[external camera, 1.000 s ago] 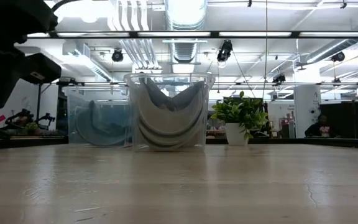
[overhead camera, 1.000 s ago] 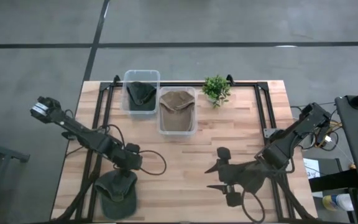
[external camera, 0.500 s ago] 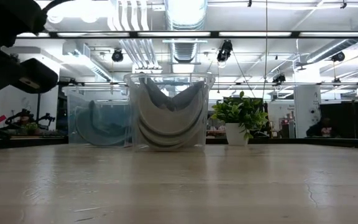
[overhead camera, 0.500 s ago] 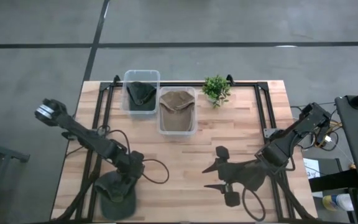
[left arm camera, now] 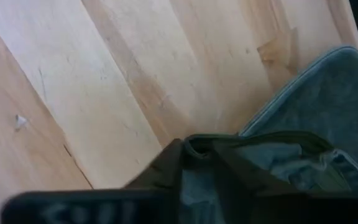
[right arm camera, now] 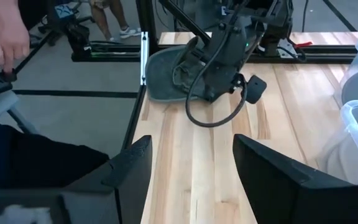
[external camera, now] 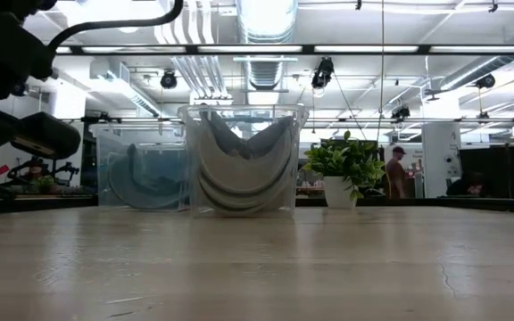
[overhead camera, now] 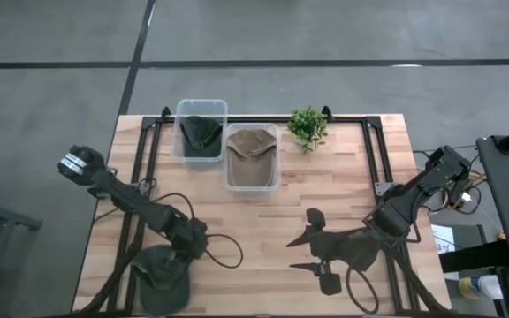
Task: Pick & Place hat
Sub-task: Put the black cap into the left transparent bin
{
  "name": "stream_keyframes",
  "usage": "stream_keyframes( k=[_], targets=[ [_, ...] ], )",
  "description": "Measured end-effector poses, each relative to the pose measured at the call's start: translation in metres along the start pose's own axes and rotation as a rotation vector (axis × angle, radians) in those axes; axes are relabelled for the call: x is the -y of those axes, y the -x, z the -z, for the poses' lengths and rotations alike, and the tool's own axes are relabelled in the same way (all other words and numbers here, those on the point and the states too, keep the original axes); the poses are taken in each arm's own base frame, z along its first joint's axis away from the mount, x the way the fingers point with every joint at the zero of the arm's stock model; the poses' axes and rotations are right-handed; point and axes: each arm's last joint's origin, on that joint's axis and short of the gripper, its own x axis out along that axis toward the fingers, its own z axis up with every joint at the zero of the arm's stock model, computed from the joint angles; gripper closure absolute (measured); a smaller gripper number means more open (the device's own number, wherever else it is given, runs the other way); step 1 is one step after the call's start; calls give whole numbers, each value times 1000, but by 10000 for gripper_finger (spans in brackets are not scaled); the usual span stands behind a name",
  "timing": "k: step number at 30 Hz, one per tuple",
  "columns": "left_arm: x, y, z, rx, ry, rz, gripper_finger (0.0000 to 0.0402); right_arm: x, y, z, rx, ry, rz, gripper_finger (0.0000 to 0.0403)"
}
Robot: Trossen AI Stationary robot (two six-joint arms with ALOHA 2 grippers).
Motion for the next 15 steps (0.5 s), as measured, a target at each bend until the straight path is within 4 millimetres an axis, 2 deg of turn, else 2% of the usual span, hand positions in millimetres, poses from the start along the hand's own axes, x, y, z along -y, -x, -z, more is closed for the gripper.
stream_keyframes(
  k=[3, 7, 15],
  targets=[
    [0, 1, 0, 3, 8, -1, 385, 0, -1, 1, -3, 4, 2, 184],
    [0, 6, -4, 41, 23, -71, 394, 0, -3, 5, -4, 8, 3, 184],
    [-6, 32, -29, 172, -138, -308, 398, 3, -11, 13, -8, 37, 11, 184]
  ],
)
